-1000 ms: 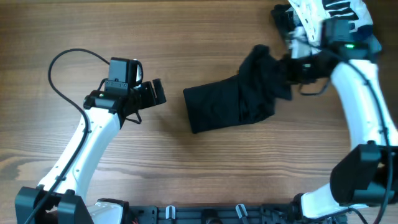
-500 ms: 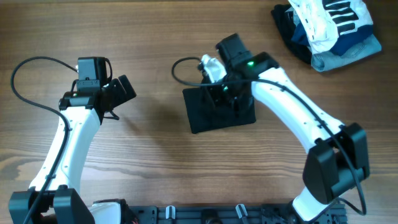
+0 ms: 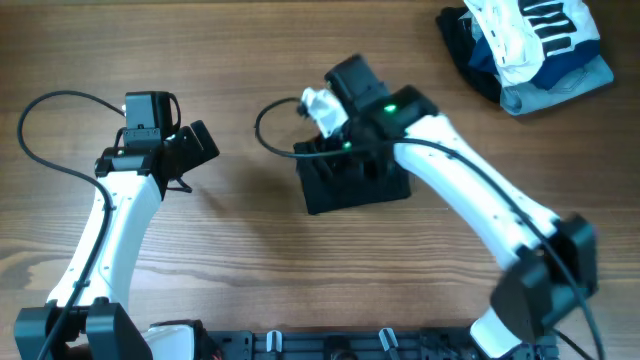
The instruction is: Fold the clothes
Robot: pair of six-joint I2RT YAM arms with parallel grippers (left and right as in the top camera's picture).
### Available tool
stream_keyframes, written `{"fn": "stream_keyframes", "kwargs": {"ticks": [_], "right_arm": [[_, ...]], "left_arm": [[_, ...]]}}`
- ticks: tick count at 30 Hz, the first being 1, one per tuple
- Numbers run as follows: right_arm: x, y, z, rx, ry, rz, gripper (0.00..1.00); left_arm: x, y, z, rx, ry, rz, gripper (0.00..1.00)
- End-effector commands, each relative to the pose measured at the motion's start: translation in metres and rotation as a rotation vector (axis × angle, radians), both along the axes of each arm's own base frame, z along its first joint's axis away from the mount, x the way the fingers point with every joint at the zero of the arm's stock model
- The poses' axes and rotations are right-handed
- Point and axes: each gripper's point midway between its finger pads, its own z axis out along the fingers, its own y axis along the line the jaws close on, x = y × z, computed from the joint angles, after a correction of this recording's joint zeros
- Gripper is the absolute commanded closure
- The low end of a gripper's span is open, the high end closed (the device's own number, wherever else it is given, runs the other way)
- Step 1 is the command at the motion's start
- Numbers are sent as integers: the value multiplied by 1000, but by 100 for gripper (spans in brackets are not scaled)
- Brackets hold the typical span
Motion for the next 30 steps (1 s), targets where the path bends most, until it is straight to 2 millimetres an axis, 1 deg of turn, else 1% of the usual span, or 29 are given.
{"fn": "stream_keyframes", "kwargs": {"ticks": [1,2,3,4,5,6,10,11,12,13,16,17,19,21,24,25,27,29,30], "right_arm": [[39,-61,41,-159,-197,-284,39],[44,-79,36,-207,-187,-357,43],[46,-88,30,-223,-165,-382,47],[47,-96,23,-228,-137,-395,48],[46,-100,16,-213,-105,-367,49],[46,-101,13,-205,-93,-356,50],[54,-114,-5,-245,-69,-394,50],[59,-121,-13,-269,-65,-427,50],[63,-127,-26,-292,-50,-451,52],[65,-128,-38,-300,-26,-454,53],[64,-124,-70,-317,47,-434,55],[62,-121,-85,-322,86,-416,57],[60,-110,-96,-293,123,-386,60],[60,-93,-94,-244,110,-330,60],[56,-79,-90,-234,88,-289,57],[53,-74,-90,-238,89,-273,54],[47,-67,-91,-243,87,-243,44],[42,-57,-91,-241,81,-221,38],[40,-53,-92,-241,79,-209,37]], "left_arm": [[1,5,-1,20,5,2,0],[1,5,-1,20,5,2,0],[1,5,-1,20,6,2,0],[1,5,-2,20,8,2,0],[1,5,-2,20,8,2,0],[1,5,-2,20,8,2,0],[1,5,-2,20,8,2,0],[1,5,-2,20,8,2,0],[1,5,-2,20,8,2,0],[1,5,-2,20,8,2,0],[1,5,-2,20,8,2,0],[1,5,-2,20,8,2,0],[1,5,-2,20,8,2,0],[1,5,-2,21,9,2,0],[1,5,-2,21,9,2,0],[1,5,-2,21,8,2,0],[0,8,-2,24,8,11,0],[0,15,-2,24,8,33,0],[-1,20,-2,24,9,47,0]]}}
